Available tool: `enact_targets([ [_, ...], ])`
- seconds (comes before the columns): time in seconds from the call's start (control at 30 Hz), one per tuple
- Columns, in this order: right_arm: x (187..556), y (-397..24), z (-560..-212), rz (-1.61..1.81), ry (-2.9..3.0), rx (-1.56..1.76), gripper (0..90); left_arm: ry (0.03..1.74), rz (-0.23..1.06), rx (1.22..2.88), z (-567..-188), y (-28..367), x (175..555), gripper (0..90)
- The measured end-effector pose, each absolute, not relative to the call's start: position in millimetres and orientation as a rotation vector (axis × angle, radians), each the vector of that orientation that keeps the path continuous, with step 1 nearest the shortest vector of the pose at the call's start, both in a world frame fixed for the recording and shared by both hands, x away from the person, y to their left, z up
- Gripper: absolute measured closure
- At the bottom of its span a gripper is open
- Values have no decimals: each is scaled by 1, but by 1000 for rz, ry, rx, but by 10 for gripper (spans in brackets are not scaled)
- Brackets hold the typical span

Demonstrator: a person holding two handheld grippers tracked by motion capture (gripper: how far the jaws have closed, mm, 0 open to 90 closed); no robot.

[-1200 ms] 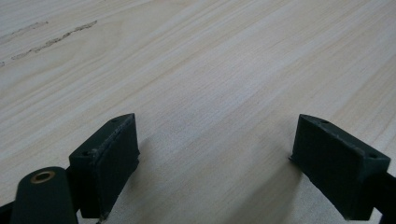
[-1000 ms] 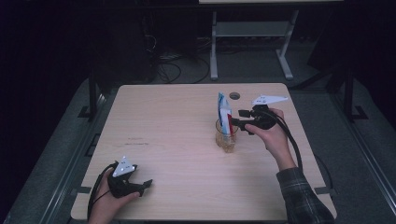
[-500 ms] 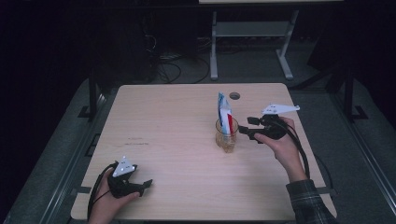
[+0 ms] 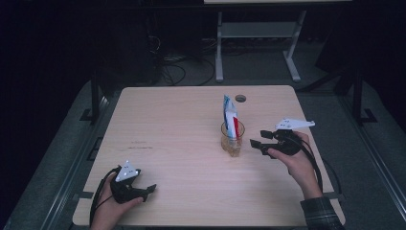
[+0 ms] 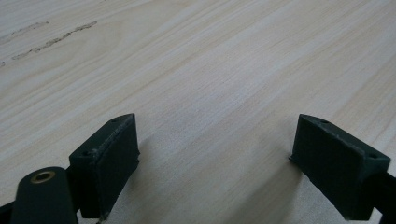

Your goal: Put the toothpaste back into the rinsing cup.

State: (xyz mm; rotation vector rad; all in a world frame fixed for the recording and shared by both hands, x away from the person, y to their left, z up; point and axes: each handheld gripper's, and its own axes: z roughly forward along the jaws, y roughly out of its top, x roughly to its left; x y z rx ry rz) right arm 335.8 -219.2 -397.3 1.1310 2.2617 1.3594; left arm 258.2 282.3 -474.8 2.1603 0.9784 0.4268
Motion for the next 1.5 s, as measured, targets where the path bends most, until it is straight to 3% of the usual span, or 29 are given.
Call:
enact_targets([
  [0.93, 266, -249, -447, 1236, 2328, 1225, 309, 978, 430, 2159, -475, 283, 258, 137],
  [1.5, 244, -256, -466, 1078, 2341, 1251, 244, 981, 431, 2156, -475, 282, 258, 137],
])
